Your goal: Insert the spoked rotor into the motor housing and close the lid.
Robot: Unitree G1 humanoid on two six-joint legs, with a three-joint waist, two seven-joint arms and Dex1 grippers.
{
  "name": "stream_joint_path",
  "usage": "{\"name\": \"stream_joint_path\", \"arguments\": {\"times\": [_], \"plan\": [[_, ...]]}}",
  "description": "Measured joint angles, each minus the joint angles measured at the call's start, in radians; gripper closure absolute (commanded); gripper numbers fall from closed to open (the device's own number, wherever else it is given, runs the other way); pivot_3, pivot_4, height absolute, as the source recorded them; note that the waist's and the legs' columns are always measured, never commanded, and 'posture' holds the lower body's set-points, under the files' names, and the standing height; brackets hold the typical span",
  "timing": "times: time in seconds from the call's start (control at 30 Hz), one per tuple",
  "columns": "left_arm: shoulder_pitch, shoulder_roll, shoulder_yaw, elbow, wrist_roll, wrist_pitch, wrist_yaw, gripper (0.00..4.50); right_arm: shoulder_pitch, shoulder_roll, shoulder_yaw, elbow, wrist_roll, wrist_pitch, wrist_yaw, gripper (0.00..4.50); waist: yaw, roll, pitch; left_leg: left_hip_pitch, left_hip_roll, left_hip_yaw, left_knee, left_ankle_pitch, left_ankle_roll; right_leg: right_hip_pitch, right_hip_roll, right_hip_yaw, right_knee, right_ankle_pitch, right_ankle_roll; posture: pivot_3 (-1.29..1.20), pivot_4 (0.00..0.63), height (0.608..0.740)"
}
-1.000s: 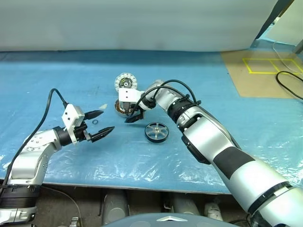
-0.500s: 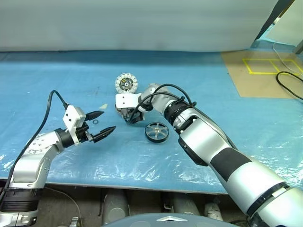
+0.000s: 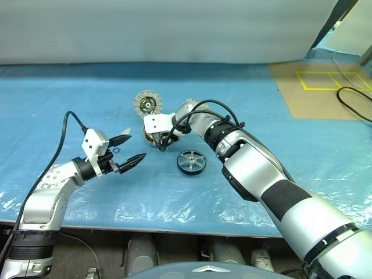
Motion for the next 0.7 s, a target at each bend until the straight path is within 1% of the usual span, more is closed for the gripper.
{"name": "stream_joint_path", "arguments": {"times": [0.2, 0.3, 0.43, 0.57, 0.7], "plan": [[0.0, 0.001, 0.003, 0.0, -0.012, 0.005, -0.002, 0.0, 0.002, 0.0, -0.005, -0.023, -0.003, 0.031, 0.017, 2.51, 0.001, 0.0, 0.0, 0.0, 0.0, 0.0, 0.0, 0.0, 0.0, 0.0, 0.0, 0.0, 0.0, 0.0, 0.0, 0.0, 0.15, 0.74], [0.001, 0.013, 0.006, 0.0, -0.013, 0.012, -0.005, 0.0, 0.012, -0.005, -0.012, -0.073, 0.007, 0.081, 0.072, 2.51, 0.001, 0.0, 0.0, -0.001, 0.0, 0.0, 0.0, 0.0, 0.0, 0.0, 0.0, 0.0, 0.0, 0.0, 0.0, 0.0, 0.15, 0.74], [0.0, 0.019, 0.017, 0.001, -0.017, 0.014, -0.012, 0.0, 0.056, -0.021, -0.015, -0.226, 0.039, 0.214, 0.216, 2.51, 0.001, 0.0, 0.0, -0.003, 0.0, 0.0, -0.001, 0.001, 0.002, -0.001, 0.0, 0.0, -0.001, 0.0, 0.0, 0.0, 0.15, 0.74], [-0.014, 0.021, 0.018, 0.01, -0.03, 0.019, -0.023, 0.0, 0.12, -0.042, -0.011, -0.461, 0.073, 0.469, 0.358, 2.51, 0.001, -0.001, 0.0, -0.004, 0.0, 0.0, -0.002, 0.002, 0.003, -0.002, 0.001, -0.001, -0.001, 0.0, 0.0, 0.0, 0.15, 0.74], [-0.03, 0.028, 0.019, 0.014, -0.035, 0.024, -0.033, 0.0, 0.186, -0.095, 0.042, -0.715, 0.091, 0.669, 0.447, 2.51, 0.004, -0.001, 0.001, -0.003, 0.0, 0.0, -0.002, 0.002, 0.003, -0.002, 0.001, -0.001, -0.001, 0.0, 0.0, 0.0, 0.15, 0.74]]}}
